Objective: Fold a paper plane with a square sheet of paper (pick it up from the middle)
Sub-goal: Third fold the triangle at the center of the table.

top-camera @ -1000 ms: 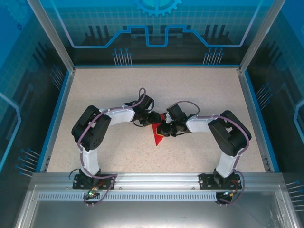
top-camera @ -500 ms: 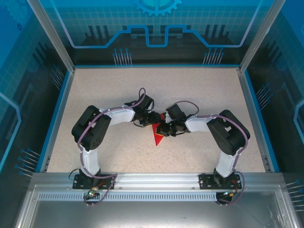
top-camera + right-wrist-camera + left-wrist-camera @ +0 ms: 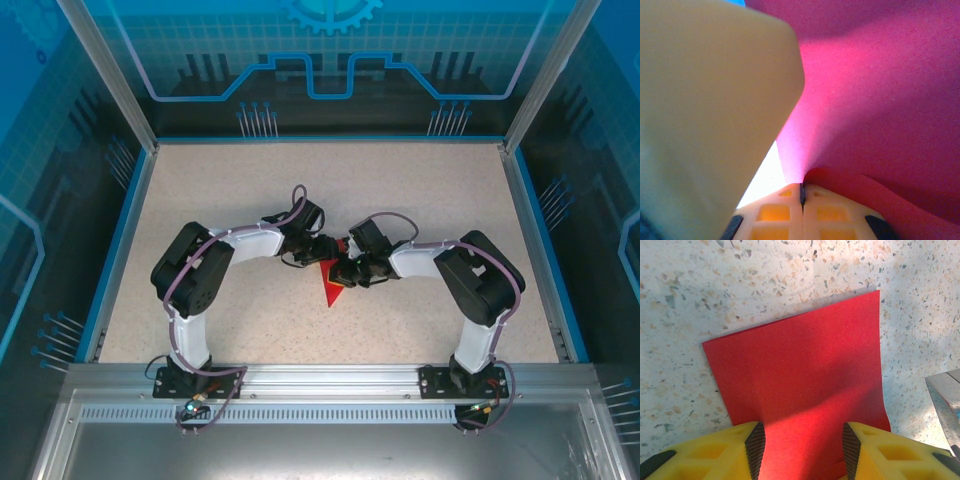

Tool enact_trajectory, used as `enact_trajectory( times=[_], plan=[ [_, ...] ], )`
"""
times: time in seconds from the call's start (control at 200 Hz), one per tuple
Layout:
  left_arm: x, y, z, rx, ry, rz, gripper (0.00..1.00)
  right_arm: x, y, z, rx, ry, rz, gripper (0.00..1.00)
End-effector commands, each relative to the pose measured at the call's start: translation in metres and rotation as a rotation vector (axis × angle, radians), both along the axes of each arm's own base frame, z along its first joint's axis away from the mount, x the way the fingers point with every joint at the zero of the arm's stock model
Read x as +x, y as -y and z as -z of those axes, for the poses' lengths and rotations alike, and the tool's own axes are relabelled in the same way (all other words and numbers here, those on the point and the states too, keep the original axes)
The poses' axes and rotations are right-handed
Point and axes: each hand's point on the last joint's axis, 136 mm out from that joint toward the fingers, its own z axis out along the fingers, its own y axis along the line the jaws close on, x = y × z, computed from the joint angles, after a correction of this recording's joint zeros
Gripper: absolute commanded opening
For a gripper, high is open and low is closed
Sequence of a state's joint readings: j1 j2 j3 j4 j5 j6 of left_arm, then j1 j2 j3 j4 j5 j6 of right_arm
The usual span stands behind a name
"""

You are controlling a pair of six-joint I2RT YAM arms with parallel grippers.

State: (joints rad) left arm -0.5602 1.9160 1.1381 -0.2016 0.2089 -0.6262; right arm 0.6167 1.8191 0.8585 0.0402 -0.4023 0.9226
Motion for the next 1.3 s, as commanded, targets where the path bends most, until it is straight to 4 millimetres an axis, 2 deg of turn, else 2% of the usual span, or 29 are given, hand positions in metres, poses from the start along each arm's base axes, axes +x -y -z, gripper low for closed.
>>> enact_trajectory(
  times=[0.0,0.495,0.595,0.71,0.9,1.12,1.295],
  plan=[
    [-0.006,-0.006,0.014,0.032,-0.038,0.002,0.48,0.003,-0.008,0.001,0.007,0.021,-0.019,0.02],
    [-0.007,-0.006,0.015,0.030,-0.041,0.001,0.48,0.001,-0.005,0.010,-0.011,0.003,-0.019,0.02],
    [-0.007,-0.007,0.012,0.031,-0.039,-0.002,0.48,-0.003,-0.001,0.016,-0.038,-0.013,-0.022,0.04],
    [-0.001,-0.008,-0.002,0.021,-0.012,-0.019,0.48,-0.007,0.003,0.020,-0.064,-0.020,-0.029,0.11],
    [0.014,-0.034,-0.022,-0.013,0.003,-0.127,0.49,-0.009,0.004,0.023,-0.073,-0.022,-0.036,0.23],
    [0.015,-0.067,-0.021,-0.014,-0.018,-0.212,0.49,-0.011,0.005,0.026,-0.079,-0.024,-0.042,0.32],
    [0.009,-0.072,-0.021,-0.027,-0.027,-0.221,0.50,-0.012,0.008,0.028,-0.087,-0.020,-0.042,0.33]
  ],
)
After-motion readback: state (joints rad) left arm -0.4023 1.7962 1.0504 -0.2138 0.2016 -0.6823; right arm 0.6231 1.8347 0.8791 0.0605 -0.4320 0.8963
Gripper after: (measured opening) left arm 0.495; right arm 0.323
